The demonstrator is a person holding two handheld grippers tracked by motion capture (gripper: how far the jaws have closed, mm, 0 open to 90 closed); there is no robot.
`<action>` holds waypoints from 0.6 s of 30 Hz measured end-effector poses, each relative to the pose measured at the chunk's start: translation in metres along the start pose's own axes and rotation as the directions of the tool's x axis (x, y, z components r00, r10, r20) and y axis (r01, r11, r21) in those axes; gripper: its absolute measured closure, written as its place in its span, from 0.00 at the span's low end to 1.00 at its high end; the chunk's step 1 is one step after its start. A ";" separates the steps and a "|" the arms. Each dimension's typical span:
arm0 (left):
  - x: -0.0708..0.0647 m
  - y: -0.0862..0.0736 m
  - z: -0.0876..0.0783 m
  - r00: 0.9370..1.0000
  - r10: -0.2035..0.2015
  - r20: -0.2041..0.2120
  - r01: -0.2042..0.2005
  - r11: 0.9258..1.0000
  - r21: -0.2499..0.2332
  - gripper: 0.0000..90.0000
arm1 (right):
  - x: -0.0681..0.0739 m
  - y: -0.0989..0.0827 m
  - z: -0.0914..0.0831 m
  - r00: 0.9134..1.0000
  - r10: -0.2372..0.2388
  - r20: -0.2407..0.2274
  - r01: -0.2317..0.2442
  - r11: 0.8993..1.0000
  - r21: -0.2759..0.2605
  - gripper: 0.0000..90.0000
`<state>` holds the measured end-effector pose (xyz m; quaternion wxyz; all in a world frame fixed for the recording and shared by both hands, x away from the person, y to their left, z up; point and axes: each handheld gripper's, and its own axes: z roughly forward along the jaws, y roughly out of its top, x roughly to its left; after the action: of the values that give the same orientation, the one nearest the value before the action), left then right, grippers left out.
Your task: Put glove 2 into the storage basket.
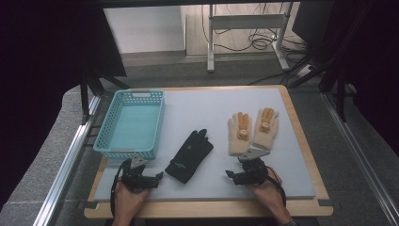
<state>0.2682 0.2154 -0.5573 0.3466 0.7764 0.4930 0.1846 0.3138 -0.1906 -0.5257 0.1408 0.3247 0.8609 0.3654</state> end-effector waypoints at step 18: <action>0.001 0.000 -0.001 1.000 0.003 0.004 -0.003 1.000 0.000 0.04 | -0.026 -0.020 -0.012 0.994 0.041 0.097 -0.040 0.999 -0.013 0.24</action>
<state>0.2680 0.2165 -0.5567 0.3474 0.7774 0.4912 0.1835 0.3188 -0.2246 -0.5321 0.1768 0.3585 0.8444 0.3566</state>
